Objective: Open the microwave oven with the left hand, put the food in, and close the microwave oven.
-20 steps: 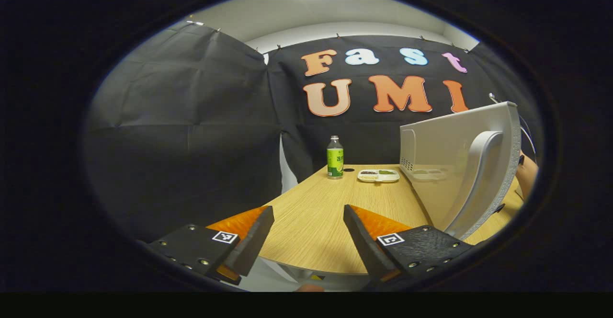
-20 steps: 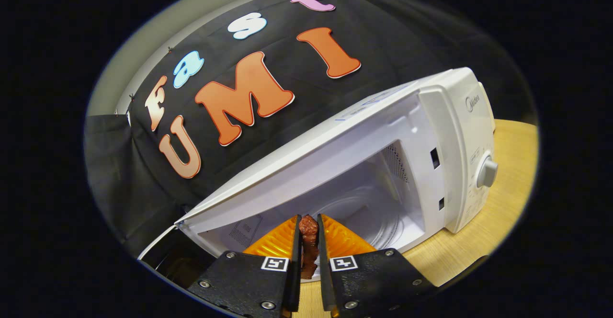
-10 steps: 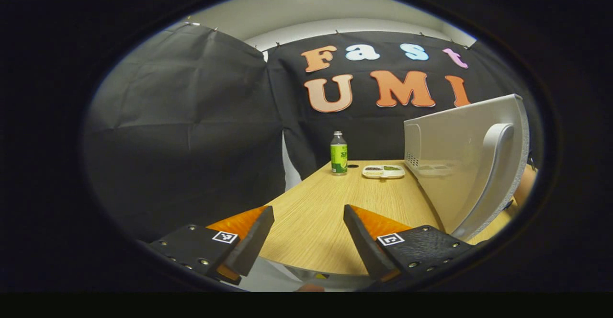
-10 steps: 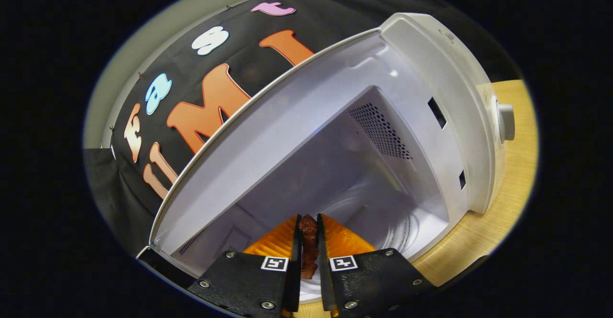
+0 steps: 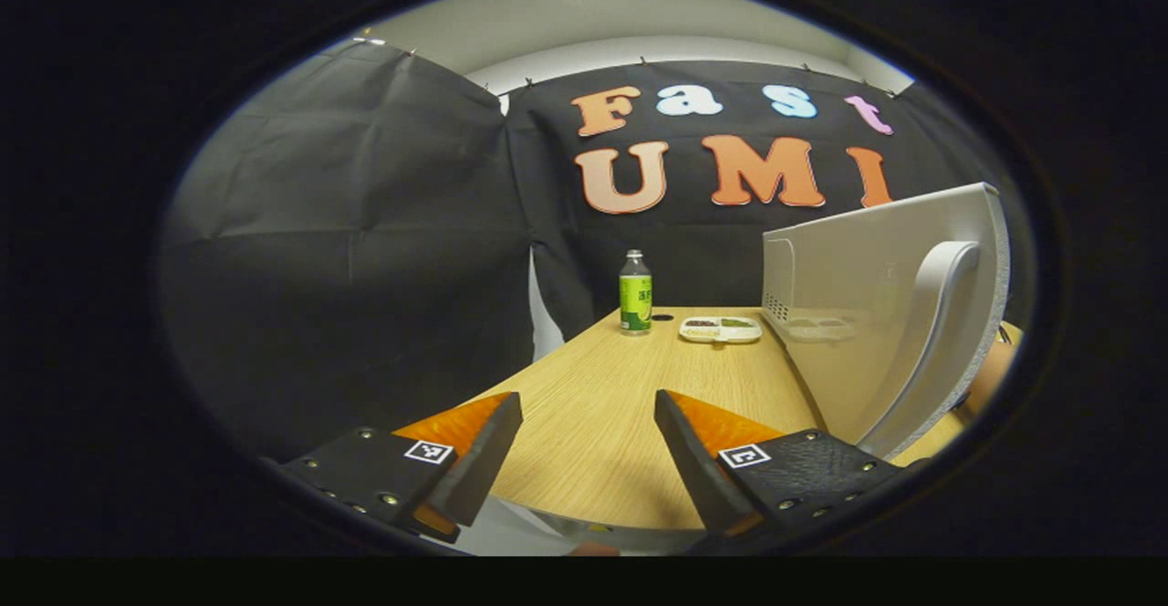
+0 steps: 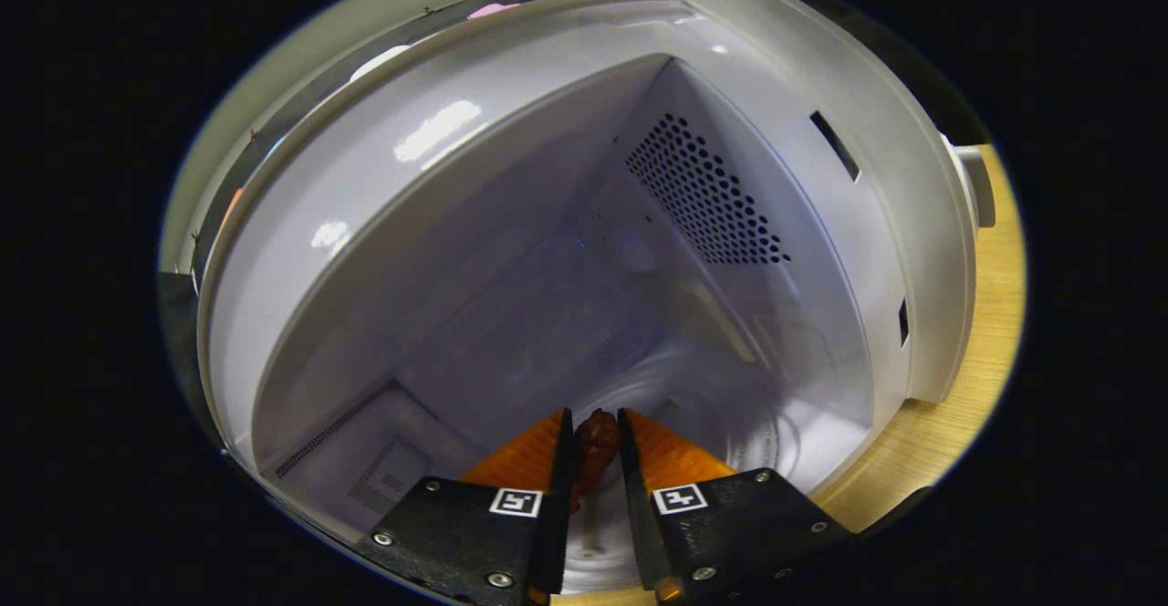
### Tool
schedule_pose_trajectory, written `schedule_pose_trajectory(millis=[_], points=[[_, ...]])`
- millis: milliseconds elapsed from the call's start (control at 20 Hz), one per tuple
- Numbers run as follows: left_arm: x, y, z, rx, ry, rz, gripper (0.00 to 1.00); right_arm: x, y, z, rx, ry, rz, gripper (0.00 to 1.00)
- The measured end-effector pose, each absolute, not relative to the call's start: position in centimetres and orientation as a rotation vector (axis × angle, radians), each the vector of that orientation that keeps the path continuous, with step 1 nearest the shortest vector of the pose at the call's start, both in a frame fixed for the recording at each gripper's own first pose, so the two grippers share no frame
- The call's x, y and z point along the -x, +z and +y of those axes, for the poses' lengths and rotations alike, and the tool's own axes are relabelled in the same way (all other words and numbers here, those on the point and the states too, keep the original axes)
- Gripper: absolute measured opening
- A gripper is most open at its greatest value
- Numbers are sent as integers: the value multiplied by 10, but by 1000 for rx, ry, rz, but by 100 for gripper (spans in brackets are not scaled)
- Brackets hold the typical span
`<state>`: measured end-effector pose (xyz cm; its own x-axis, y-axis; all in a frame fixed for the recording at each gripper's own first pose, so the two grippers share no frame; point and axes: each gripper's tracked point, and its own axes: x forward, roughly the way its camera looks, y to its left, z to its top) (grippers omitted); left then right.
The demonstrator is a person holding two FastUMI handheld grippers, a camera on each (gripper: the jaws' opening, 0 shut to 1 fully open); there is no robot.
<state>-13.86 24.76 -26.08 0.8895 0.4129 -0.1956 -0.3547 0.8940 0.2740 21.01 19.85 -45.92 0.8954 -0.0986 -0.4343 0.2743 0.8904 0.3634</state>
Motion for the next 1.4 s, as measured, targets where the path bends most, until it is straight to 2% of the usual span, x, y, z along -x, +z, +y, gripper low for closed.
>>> schedule_pose_trajectory(millis=[100,150,200,450,600,950,1150,1400], points=[[134,-261,241,-235,387,248,89,-203,-466,191,-370,-209,461,40],[131,-261,237,-228,380,247,89,-201,-467,188,-328,-206,470,47],[129,-263,233,-219,374,249,89,-199,-466,188,-296,-191,473,50],[117,-266,203,-184,312,252,89,-178,-433,183,-182,-135,425,56],[114,-267,187,-192,286,254,88,-143,-422,176,-101,-107,445,57],[116,-267,143,-172,235,244,88,-90,-355,170,62,52,379,72],[110,-268,101,-174,155,232,88,-74,-319,152,48,122,357,76],[94,-278,39,-183,29,237,88,-45,-294,113,4,167,376,76]])
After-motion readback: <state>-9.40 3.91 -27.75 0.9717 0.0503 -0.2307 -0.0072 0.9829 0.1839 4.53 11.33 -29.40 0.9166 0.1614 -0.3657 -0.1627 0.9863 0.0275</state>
